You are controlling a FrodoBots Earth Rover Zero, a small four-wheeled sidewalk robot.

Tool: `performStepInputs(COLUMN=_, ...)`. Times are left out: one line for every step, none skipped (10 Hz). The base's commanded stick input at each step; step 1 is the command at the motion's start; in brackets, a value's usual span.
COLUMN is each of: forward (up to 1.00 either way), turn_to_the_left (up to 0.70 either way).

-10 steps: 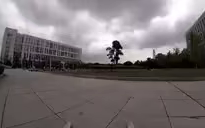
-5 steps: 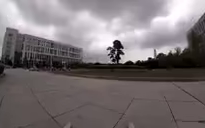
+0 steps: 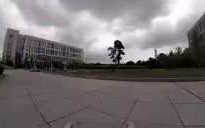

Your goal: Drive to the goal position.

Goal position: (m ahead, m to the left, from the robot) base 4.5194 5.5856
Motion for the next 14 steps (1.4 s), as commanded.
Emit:
performStepInputs(forward=0.3, turn_to_the_left=0.16)
performStepInputs(forward=0.3, turn_to_the_left=0.16)
performStepInputs(forward=0.3, turn_to_the_left=0.16)
performStepInputs(forward=0.3, turn_to_the_left=0.16)
performStepInputs(forward=0.41, turn_to_the_left=0.2)
performStepInputs(forward=0.95, turn_to_the_left=0.39)
performStepInputs(forward=1.0, turn_to_the_left=0.41)
performStepInputs(forward=1.0, turn_to_the_left=0.41)
performStepInputs(forward=1.0, turn_to_the_left=0.41)
performStepInputs(forward=1.0, turn_to_the_left=0.41)
performStepInputs(forward=1.0, turn_to_the_left=0.41)
performStepInputs(forward=1.0, turn_to_the_left=0.41)
performStepInputs(forward=1.0, turn_to_the_left=0.41)
performStepInputs(forward=1.0, turn_to_the_left=0.41)
